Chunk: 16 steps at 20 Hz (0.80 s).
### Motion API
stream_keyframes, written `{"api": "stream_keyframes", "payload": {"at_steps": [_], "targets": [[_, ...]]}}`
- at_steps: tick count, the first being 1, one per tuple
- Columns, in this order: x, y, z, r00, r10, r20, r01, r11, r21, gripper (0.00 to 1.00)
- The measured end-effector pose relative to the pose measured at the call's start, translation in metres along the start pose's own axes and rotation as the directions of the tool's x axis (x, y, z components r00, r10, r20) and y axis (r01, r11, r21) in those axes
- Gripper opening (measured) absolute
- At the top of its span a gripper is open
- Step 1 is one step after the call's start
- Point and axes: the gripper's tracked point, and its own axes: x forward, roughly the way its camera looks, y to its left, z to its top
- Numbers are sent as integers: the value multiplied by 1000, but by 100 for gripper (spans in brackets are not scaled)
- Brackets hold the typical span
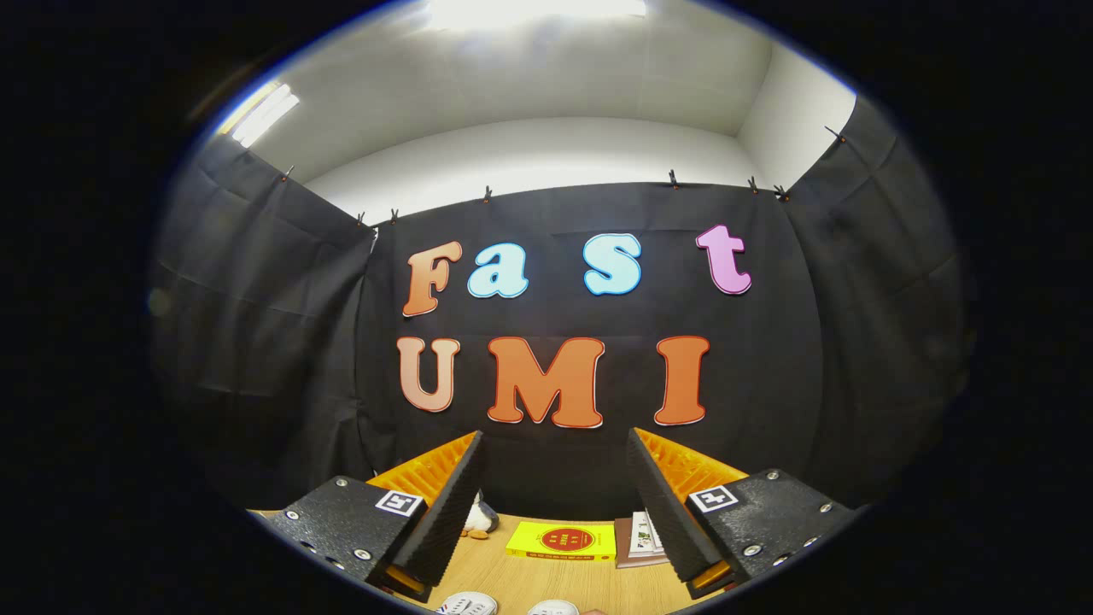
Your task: Open the storage box then place both shoes into the box .Put the left shoe in first, then the right shoe, with the right side of both shoes facing outward in a uniform manner.
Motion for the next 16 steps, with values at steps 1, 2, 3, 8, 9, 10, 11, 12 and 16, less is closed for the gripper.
{"api": "stream_keyframes", "payload": {"at_steps": [1,2,3,8,9,10,11,12,16], "targets": [[0,0,0,1000,1,-2,-1,1000,-3,97],[-1,1,0,1000,1,-4,-1,1000,-6,97],[0,2,-1,1000,4,-8,-4,1000,-6,97],[0,10,1,1000,23,-18,-23,1000,-2,97],[-1,12,2,999,28,-20,-28,1000,0,97],[0,14,2,999,32,-22,-32,999,3,97],[1,15,3,999,37,-22,-36,999,5,97],[1,16,5,999,41,-22,-40,999,7,97],[0,18,6,998,48,-30,-47,999,13,97]]}}
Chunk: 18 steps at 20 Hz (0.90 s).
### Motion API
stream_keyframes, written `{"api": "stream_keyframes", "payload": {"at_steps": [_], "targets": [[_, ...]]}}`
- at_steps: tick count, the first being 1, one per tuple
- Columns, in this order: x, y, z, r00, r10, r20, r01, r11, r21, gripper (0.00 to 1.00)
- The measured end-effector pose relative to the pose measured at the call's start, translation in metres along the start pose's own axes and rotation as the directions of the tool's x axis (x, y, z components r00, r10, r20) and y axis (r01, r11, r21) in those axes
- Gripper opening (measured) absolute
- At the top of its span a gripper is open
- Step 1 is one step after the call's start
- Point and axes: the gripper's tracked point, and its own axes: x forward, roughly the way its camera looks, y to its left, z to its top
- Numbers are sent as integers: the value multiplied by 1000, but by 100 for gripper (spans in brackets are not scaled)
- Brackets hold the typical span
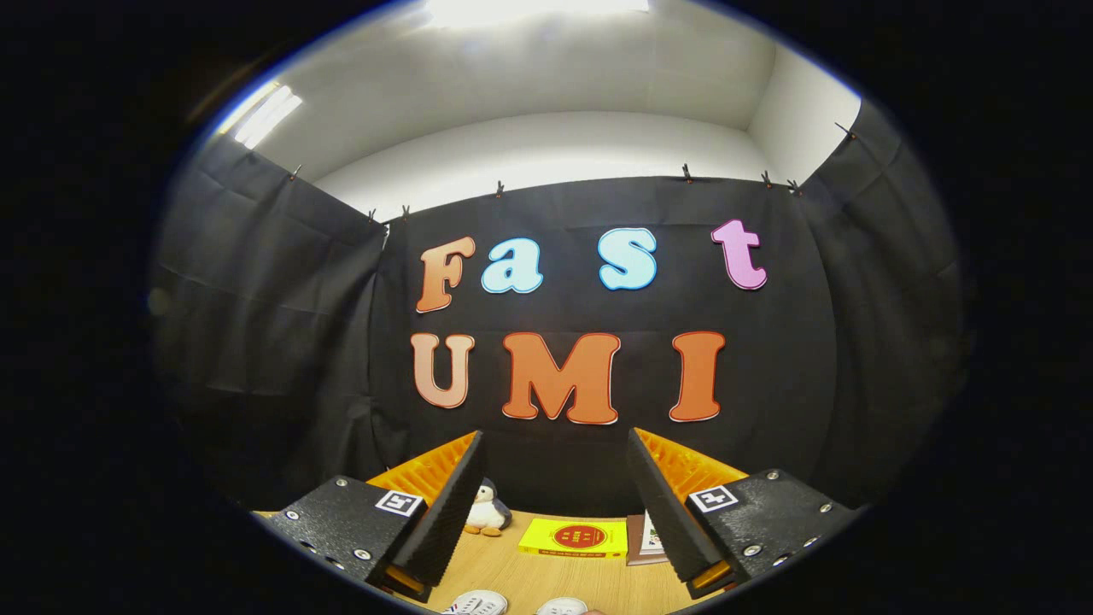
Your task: Open the storage box then place both shoes into the box .Put the left shoe in first, then the right shoe, with the right side of both shoes facing outward in a uniform manner.
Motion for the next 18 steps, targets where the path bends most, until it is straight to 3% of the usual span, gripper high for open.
{"api": "stream_keyframes", "payload": {"at_steps": [11,15,18], "targets": [[4,40,-64,979,106,-172,-87,989,116,97],[3,70,-109,936,200,-290,-145,969,200,98],[1,100,-148,874,290,-391,-187,941,282,97]]}}
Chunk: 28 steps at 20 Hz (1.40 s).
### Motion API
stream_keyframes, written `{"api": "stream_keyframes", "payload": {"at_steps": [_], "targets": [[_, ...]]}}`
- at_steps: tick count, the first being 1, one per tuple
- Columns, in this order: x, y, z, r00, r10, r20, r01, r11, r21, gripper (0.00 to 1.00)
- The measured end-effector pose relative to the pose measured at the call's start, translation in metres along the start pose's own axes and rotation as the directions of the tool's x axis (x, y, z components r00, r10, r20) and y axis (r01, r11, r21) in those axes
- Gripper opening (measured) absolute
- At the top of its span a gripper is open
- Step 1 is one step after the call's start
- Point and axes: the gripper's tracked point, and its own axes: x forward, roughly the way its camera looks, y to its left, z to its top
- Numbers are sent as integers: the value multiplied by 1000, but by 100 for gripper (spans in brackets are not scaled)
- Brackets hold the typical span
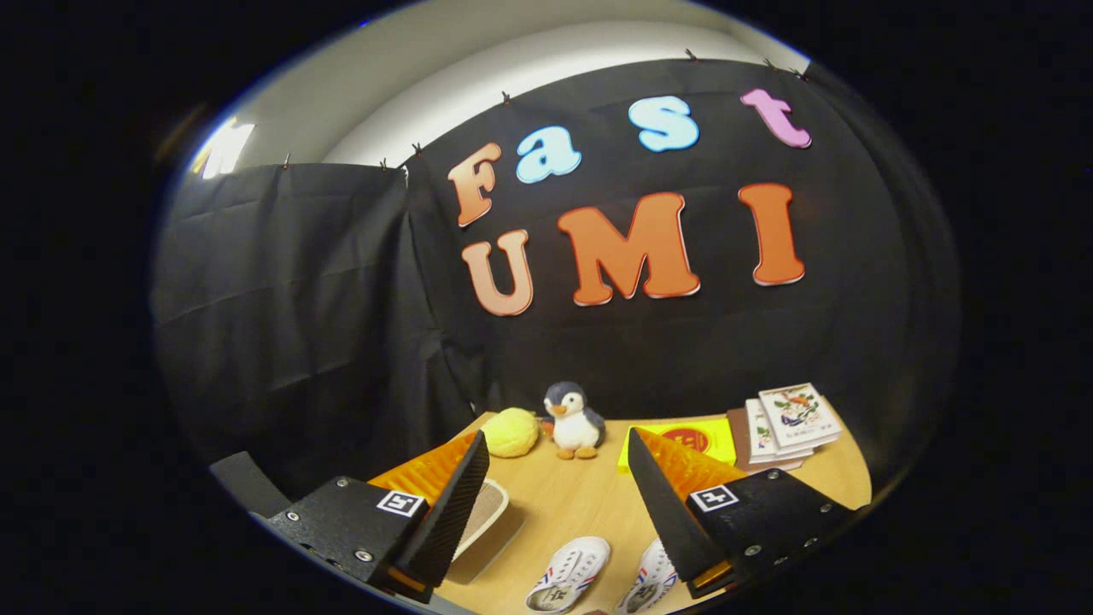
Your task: Open the storage box then place both shoes into the box .Put the left shoe in first, then the right shoe, with the right side of both shoes facing outward in a uniform manner.
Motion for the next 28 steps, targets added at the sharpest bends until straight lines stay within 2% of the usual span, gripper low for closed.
{"api": "stream_keyframes", "payload": {"at_steps": [3,6,9,13,21,23,26,28], "targets": [[14,26,-51,985,100,-142,-87,992,93,97],[30,46,-86,949,183,-257,-130,969,209,98],[40,59,-114,910,240,-337,-145,948,284,98],[48,85,-155,842,324,-430,-161,914,373,97],[68,111,-228,716,412,-564,-134,873,468,97],[72,119,-235,700,451,-554,-137,846,515,97],[84,130,-235,701,501,-508,-133,792,596,97],[88,131,-240,702,506,-501,-136,786,603,97]]}}
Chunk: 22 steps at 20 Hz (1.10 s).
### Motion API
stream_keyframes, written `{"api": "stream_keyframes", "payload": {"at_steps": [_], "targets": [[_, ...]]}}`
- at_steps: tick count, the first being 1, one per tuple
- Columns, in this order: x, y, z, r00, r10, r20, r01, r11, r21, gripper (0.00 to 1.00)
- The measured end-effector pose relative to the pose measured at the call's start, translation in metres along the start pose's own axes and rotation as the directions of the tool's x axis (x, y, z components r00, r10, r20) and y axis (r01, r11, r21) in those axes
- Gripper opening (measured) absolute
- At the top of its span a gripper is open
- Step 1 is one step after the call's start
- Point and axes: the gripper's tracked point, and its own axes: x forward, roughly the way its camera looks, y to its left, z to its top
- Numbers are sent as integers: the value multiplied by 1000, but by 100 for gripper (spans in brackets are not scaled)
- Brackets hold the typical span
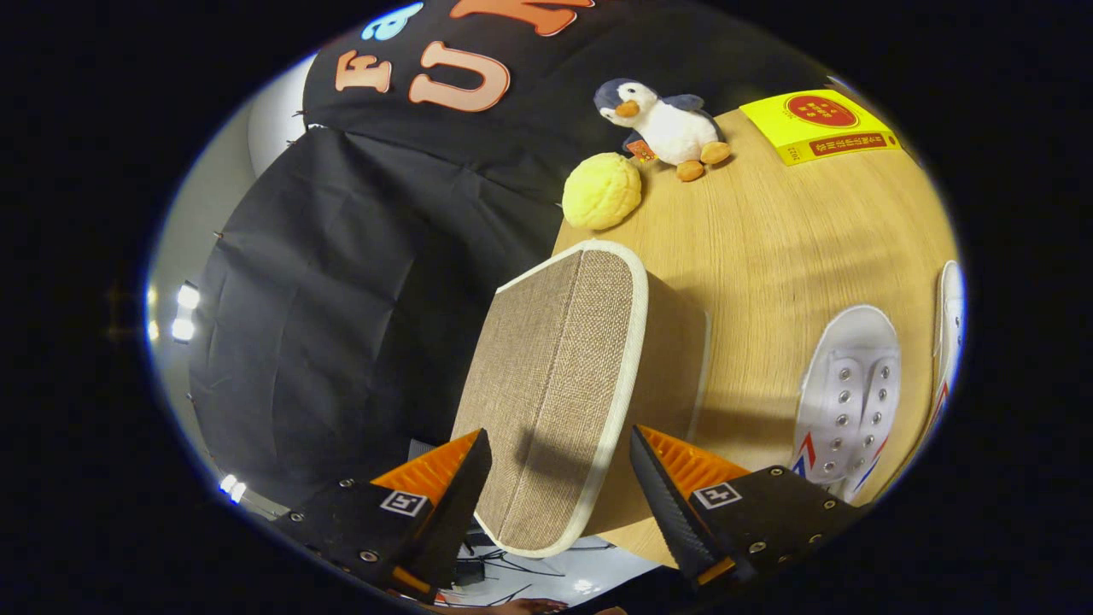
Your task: Open the storage box then place both shoes into the box .Put the left shoe in first, then the right shoe, with the right side of both shoes facing outward in a uniform manner.
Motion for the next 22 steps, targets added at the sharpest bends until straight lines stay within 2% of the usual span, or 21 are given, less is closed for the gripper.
{"api": "stream_keyframes", "payload": {"at_steps": [3,5,10,11,16,20,22], "targets": [[9,11,-1,998,65,-2,-65,996,58,96],[6,17,1,996,93,0,-93,993,76,92],[-20,49,21,978,201,56,-206,972,116,71],[-20,50,24,979,195,57,-200,974,108,68],[-21,87,39,972,220,85,-225,973,52,35],[-17,104,54,982,153,111,-142,984,-107,16],[-11,119,56,985,146,93,-131,980,-151,15]]}}
